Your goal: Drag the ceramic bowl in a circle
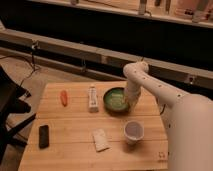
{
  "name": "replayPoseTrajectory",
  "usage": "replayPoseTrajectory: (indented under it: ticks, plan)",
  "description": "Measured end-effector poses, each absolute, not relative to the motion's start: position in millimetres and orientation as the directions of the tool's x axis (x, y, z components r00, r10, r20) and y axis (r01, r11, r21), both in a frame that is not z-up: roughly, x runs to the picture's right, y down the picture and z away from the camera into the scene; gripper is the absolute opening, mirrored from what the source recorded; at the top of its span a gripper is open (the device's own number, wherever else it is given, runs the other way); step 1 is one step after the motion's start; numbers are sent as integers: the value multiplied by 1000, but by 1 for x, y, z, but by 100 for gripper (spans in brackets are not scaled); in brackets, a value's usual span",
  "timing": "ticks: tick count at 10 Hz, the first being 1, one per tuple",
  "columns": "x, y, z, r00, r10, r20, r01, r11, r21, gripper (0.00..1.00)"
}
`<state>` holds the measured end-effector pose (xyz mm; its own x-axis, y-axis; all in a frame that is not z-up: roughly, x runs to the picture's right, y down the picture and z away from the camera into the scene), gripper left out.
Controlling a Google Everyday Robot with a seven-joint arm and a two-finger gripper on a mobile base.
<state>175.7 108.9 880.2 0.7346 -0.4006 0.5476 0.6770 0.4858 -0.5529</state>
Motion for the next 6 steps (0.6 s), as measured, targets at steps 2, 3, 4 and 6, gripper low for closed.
replayPoseTrajectory:
  ticks: [2,3,4,6]
  plan:
    - [171,98,889,731,-400,552,680,481,-553,0]
    - [167,96,890,727,-403,555,685,478,-550,0]
    - [165,96,889,725,-406,556,688,475,-549,0]
    - [175,98,881,731,-404,551,682,480,-553,0]
